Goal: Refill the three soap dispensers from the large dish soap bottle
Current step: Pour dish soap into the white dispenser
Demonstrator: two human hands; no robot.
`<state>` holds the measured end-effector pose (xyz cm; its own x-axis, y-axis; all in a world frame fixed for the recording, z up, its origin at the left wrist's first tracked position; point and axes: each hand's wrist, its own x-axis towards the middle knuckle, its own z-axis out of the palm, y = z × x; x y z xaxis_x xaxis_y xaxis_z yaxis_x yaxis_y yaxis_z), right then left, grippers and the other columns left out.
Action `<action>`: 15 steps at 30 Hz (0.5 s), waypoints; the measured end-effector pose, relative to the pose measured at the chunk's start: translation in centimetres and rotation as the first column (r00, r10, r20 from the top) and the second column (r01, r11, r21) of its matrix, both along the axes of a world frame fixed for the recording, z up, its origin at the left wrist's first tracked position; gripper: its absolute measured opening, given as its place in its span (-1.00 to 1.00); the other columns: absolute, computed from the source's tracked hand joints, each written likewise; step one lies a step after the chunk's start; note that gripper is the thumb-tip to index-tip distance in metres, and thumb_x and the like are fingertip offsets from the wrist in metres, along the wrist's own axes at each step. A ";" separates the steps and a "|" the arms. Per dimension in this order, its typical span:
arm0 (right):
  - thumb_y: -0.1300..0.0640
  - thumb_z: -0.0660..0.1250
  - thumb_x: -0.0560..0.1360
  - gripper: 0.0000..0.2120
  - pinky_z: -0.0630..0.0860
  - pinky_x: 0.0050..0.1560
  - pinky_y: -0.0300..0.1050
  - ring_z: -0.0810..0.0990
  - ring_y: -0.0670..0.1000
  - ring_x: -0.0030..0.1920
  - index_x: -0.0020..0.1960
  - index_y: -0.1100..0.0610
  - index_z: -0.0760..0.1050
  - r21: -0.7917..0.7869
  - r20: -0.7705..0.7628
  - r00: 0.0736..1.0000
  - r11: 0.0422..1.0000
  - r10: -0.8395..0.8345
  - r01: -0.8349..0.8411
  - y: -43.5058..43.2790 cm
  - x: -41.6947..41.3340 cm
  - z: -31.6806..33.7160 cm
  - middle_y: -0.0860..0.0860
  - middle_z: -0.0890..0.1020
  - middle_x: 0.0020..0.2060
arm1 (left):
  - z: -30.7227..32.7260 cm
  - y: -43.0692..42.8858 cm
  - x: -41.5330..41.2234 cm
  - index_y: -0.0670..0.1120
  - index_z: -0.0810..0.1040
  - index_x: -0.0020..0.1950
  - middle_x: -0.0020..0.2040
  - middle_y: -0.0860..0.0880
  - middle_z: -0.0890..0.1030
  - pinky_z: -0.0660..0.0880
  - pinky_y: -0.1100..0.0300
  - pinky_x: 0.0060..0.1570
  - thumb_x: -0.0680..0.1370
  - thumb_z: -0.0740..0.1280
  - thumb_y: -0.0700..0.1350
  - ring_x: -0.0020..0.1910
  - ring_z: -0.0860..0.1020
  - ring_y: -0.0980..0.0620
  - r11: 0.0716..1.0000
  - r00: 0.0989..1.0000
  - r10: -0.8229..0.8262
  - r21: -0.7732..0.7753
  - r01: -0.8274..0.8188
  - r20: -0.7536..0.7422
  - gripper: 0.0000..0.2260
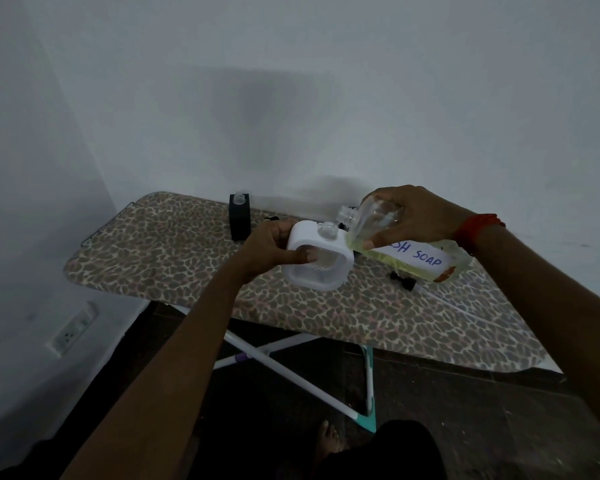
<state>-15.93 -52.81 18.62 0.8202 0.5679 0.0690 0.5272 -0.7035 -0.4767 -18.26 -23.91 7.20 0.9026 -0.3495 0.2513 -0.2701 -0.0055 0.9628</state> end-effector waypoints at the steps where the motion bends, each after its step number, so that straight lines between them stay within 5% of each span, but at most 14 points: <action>1: -0.22 0.63 0.24 -0.48 0.60 0.12 -0.03 0.64 -0.16 0.02 0.14 -0.12 0.61 0.003 -0.002 1.000 1.000 0.002 -0.002 -0.1 0.0 -0.1 -0.21 0.68 0.00 | 0.0 0.0 0.0 0.21 0.68 0.16 0.08 0.03 0.74 0.62 0.23 -0.06 0.44 0.56 -0.21 0.06 0.71 0.02 1.000 1.000 0.001 0.007 -0.002 0.001 -0.60; 9: -0.24 0.63 0.22 -0.47 0.57 0.03 -0.15 0.63 -0.26 -0.04 0.14 -0.22 0.58 -0.020 -0.022 1.000 1.000 0.004 -0.005 -0.6 0.2 -0.4 -0.31 0.66 -0.04 | 0.1 0.1 0.7 0.07 0.65 0.24 0.09 -0.02 0.73 0.65 -0.04 0.10 0.38 0.59 0.00 0.09 0.70 -0.06 0.996 0.999 0.043 0.079 -0.043 0.008 -0.56; 15: -0.35 0.59 0.16 -0.41 0.57 0.06 -0.12 0.63 -0.25 -0.02 0.14 -0.26 0.57 -0.044 -0.027 1.000 0.999 0.002 -0.003 -0.8 0.4 -0.2 -0.25 0.67 -0.03 | 0.0 0.1 1.1 0.01 0.66 0.25 0.08 -0.03 0.74 0.66 -0.03 0.07 0.44 0.58 -0.13 0.07 0.70 -0.06 0.994 0.999 0.046 0.101 -0.046 0.005 -0.61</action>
<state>-15.51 -53.58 18.41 0.8198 0.5722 0.0218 0.5166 -0.7225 -0.4594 -17.18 -23.83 7.21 0.9178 -0.3312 0.2189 -0.2695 -0.1148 0.9561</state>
